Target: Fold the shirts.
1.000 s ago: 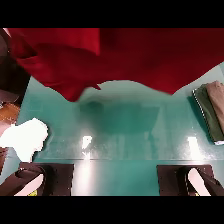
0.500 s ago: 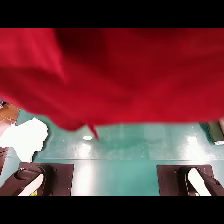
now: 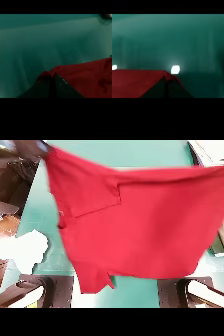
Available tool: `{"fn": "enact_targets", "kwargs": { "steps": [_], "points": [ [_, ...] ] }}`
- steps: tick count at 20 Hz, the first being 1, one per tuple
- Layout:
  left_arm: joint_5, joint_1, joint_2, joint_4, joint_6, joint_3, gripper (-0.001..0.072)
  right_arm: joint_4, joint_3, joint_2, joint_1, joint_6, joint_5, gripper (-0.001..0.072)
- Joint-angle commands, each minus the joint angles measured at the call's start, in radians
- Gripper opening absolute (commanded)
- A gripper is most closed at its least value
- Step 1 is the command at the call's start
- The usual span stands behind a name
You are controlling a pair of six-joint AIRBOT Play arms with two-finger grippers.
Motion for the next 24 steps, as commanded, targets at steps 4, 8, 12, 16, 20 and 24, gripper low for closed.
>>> {"fn": "enact_targets", "kwargs": {
  "steps": [4, 8, 12, 16, 20, 24],
  "points": [
    [0.199, 0.001, -0.409, 0.008, 0.0, -0.079, 0.0025, -0.095, -0.182, -0.36, 0.085, 0.008, -0.079, 0.0011],
    [0.409, 0.001, -0.47, 0.007, 0.001, -0.079, 0.0025, -0.125, -0.182, -0.442, 0.151, -0.008, -0.353, 0.0011],
    [0.485, 0.015, -0.469, 0.007, 0.069, -0.025, 0.0025, -0.127, -0.119, -0.441, 0.169, -0.054, -0.523, 0.001],
    [0.376, 0.064, -0.469, 0.006, 0.105, 0.048, 0.0025, -0.129, -0.022, -0.441, 0.174, -0.102, -0.458, 0.0011],
    [0.123, 0.086, -0.469, 0.011, 0.153, 0.019, 0.0025, -0.265, -0.095, -0.418, 0.229, -0.124, -0.338, 0.001],
    [0.051, 0.086, -0.469, 0.02, 0.169, -0.087, 0.0025, -0.302, -0.322, -0.332, 0.285, -0.122, -0.397, 0.0011]
  ]
}}
